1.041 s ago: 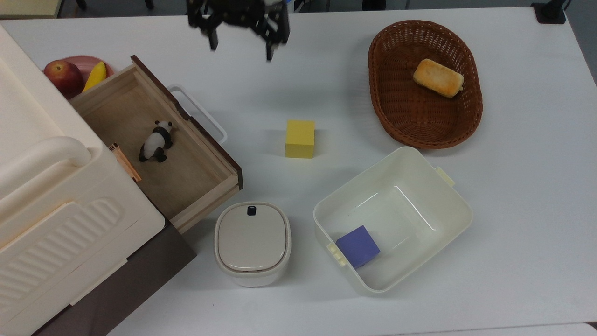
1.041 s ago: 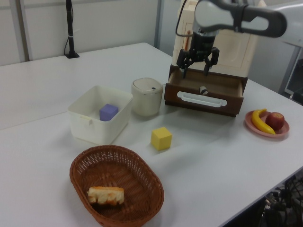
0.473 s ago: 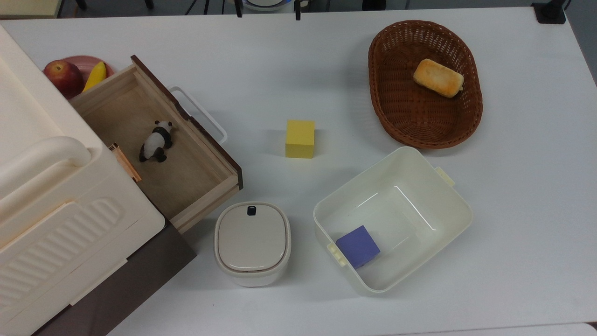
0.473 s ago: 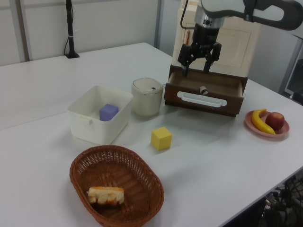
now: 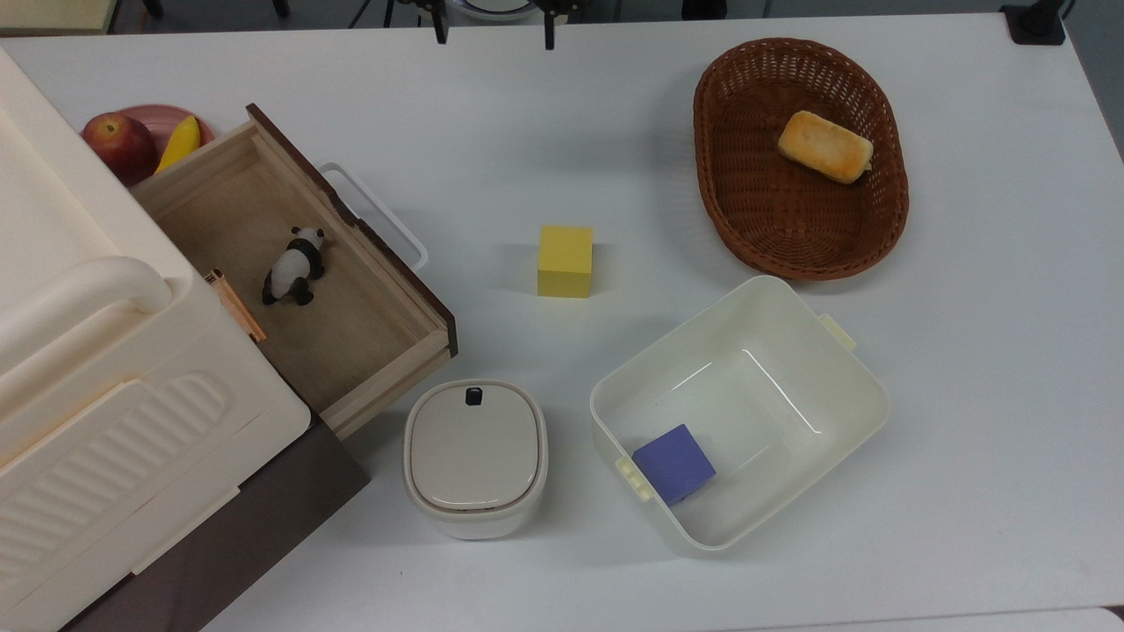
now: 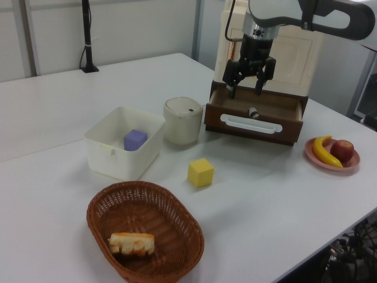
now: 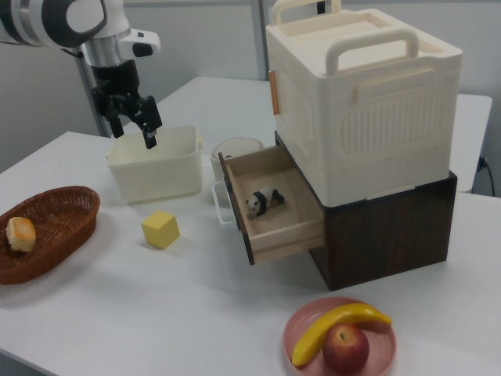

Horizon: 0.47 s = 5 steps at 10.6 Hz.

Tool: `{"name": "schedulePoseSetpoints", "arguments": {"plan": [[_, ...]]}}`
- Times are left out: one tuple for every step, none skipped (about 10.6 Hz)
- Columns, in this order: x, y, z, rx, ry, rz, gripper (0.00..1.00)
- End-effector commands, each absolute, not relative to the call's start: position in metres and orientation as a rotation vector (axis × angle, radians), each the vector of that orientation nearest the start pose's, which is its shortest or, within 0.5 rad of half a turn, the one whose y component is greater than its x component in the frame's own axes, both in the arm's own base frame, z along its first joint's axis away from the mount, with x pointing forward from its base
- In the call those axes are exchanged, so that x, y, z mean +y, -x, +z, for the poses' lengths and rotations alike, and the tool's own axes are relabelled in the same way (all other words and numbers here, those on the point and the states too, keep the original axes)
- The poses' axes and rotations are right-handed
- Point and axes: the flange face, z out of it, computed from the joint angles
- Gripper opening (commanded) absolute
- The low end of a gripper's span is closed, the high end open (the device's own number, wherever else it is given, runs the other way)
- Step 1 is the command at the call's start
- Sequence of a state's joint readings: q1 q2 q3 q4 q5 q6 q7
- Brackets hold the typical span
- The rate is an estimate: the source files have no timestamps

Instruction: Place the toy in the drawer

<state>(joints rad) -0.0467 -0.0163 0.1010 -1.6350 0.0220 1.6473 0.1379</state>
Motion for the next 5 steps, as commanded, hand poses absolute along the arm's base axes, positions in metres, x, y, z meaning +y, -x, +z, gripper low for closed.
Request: {"name": "schedulePoseSetpoints", "arguments": {"plan": [[0.029,-0.5514,0.61,0.118,3.109,-0.075,1.0],[0.0291,-0.5511,0.6097,0.12,3.108,-0.07,1.0],[0.0291,-0.5508,0.6095,0.12,3.108,-0.065,1.0],[0.0293,-0.5507,0.61,0.12,3.107,-0.065,1.0],[0.0276,-0.5502,0.6108,0.108,3.107,-0.066,1.0]]}}
